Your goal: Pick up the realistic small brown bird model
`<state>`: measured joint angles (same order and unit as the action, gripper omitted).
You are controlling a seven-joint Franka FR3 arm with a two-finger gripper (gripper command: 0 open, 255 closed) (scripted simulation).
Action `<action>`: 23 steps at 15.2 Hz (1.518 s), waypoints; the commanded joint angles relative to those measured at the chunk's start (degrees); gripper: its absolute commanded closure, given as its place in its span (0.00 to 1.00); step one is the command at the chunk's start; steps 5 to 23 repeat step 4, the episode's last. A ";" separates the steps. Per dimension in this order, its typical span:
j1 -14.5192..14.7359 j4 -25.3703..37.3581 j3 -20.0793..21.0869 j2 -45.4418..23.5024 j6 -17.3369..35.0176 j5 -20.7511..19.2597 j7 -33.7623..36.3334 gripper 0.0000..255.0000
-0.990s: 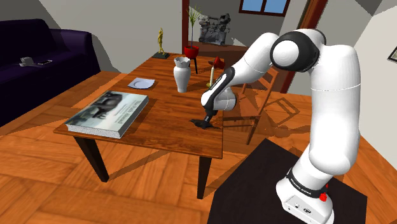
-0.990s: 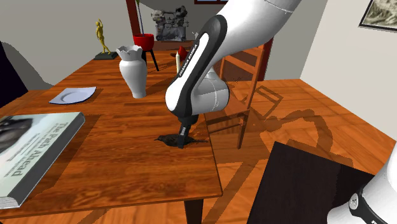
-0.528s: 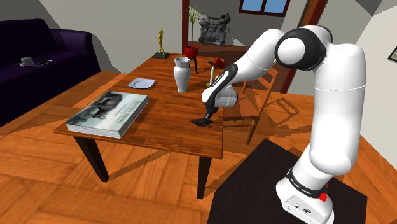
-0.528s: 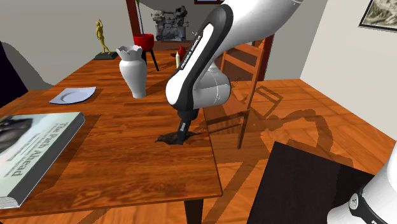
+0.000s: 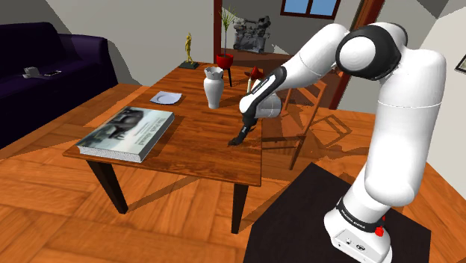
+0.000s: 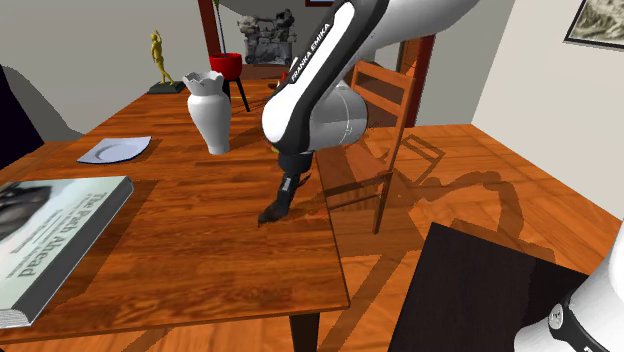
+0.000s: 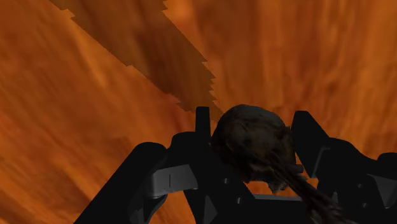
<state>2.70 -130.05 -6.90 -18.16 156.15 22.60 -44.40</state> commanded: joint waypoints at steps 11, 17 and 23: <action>0.69 -0.04 -0.99 2.31 -2.19 -1.76 1.64 1.00; 0.69 -0.04 -0.99 2.31 -2.19 -1.76 1.64 1.00; 0.69 -0.04 -0.99 2.31 -2.19 -1.76 1.64 1.00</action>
